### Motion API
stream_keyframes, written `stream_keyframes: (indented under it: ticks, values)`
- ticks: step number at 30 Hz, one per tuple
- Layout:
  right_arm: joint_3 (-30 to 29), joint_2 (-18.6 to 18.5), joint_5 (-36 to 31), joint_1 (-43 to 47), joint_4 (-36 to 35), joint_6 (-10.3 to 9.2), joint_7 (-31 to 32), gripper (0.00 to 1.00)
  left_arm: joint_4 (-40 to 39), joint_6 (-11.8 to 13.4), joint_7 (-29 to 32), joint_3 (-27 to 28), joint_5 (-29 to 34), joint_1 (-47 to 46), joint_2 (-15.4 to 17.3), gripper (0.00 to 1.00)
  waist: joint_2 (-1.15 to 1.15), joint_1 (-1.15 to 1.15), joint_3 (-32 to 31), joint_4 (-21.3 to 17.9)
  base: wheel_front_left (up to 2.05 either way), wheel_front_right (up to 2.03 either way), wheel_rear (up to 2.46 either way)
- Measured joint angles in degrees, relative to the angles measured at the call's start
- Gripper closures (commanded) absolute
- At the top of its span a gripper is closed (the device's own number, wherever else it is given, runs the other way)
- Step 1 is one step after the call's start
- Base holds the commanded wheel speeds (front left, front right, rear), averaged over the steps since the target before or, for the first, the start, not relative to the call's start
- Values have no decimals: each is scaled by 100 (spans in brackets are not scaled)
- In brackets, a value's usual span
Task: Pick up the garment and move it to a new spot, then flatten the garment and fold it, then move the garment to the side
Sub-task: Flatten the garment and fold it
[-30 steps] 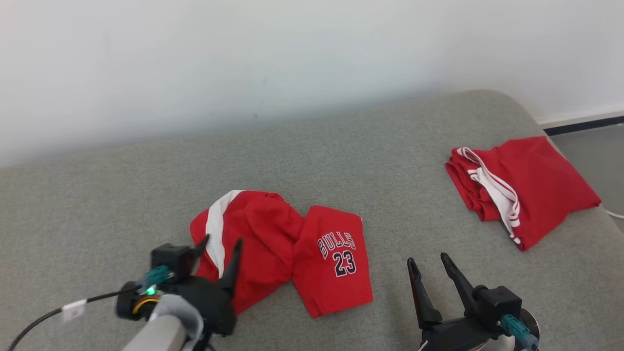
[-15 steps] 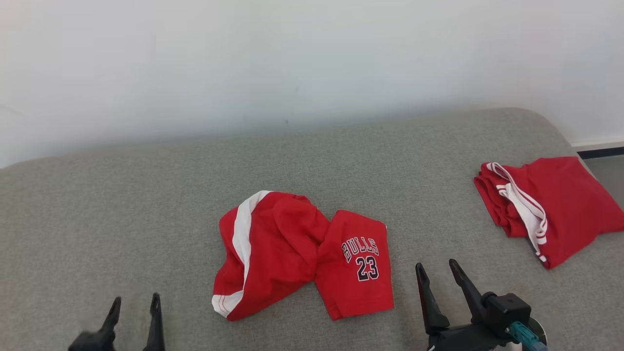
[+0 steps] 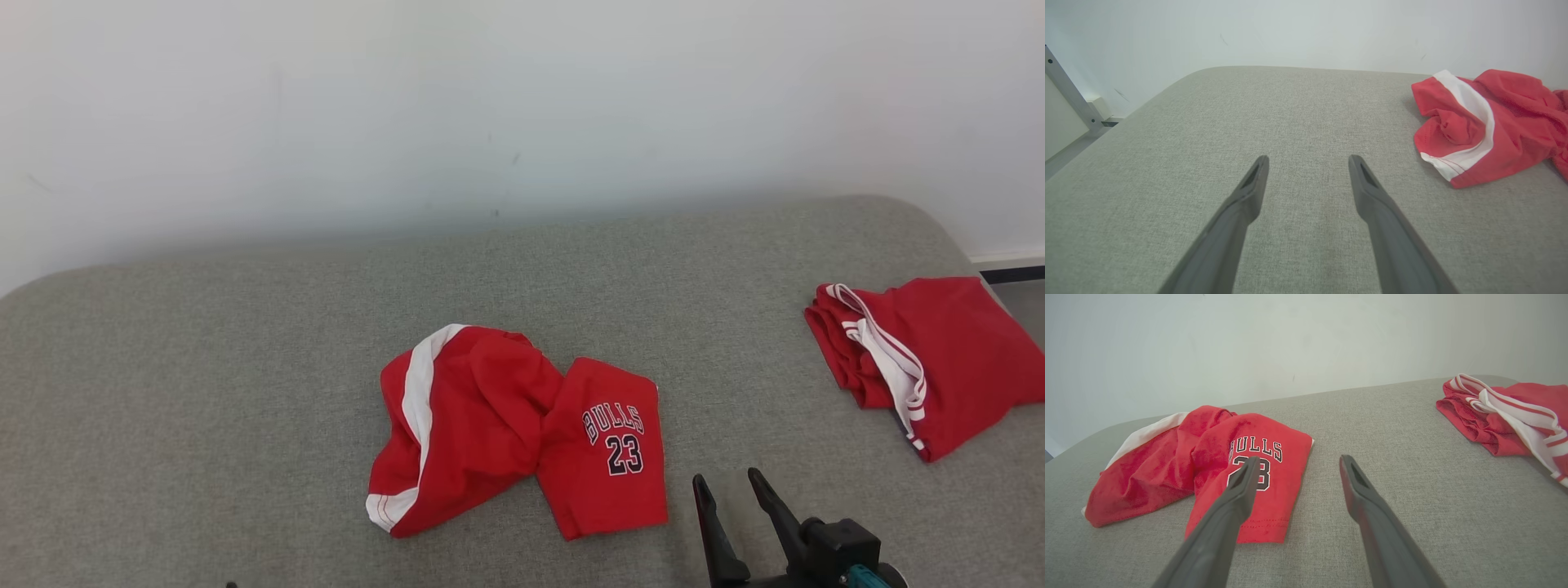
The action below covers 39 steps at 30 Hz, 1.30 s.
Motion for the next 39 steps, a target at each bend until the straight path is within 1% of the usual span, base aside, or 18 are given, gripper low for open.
stream_keyframes:
  ticks: [4,9,16,18,20,23,27,30,34,35,36,37,38,39]
  values:
    - [51,-1,-9,43,87,0,0,0,-32,-193,0,213,174,127,-170,0,0,0,11,14,0,0,0]
    - [215,-1,-33,32,203,0,0,0,3,-348,0,337,345,187,-319,0,0,1,54,44,0,0,0]
    - [894,1,-40,-145,643,0,0,0,90,-503,0,296,461,62,-436,0,0,1,145,215,0,0,0]
    - [1071,0,-41,-228,799,0,1,0,120,-514,0,271,464,55,-461,0,0,1,175,288,0,0,0]
    - [1169,2,-134,-352,982,0,1,0,146,-554,0,260,464,42,-475,0,0,1,209,367,0,0,0]
    - [1163,0,-225,-498,1272,0,0,0,176,-565,0,252,460,8,-494,0,0,1,271,480,0,0,0]
    - [1163,1,-461,-580,1380,0,0,0,191,-606,0,252,460,-30,-505,0,0,1,374,594,0,0,0]
    - [996,3,-681,-586,1410,0,0,0,252,-611,0,266,422,-46,-508,0,1,1,462,625,0,0,0]
    - [953,0,-878,-670,1602,0,1,0,310,-615,0,218,345,-131,-516,0,0,1,551,635,0,0,0]
    - [944,1,-891,-695,1640,0,0,20,313,-616,0,200,286,-163,-516,0,1,1,565,639,0,0,0]
    - [938,0,-891,-726,1675,0,0,51,315,-616,0,168,266,-180,-515,0,1,2,578,645,0,0,0]
    - [940,-2,-891,-769,1695,0,0,71,318,-617,0,133,266,-197,-516,0,1,2,586,653,0,0,0]
    - [949,-3,-888,-813,1686,0,0,100,316,-617,0,104,261,-226,-521,0,1,1,592,663,0,0,0]
    - [956,-4,-846,-847,1629,0,1,100,307,-617,0,93,257,-261,-522,0,0,1,595,673,0,0,0]
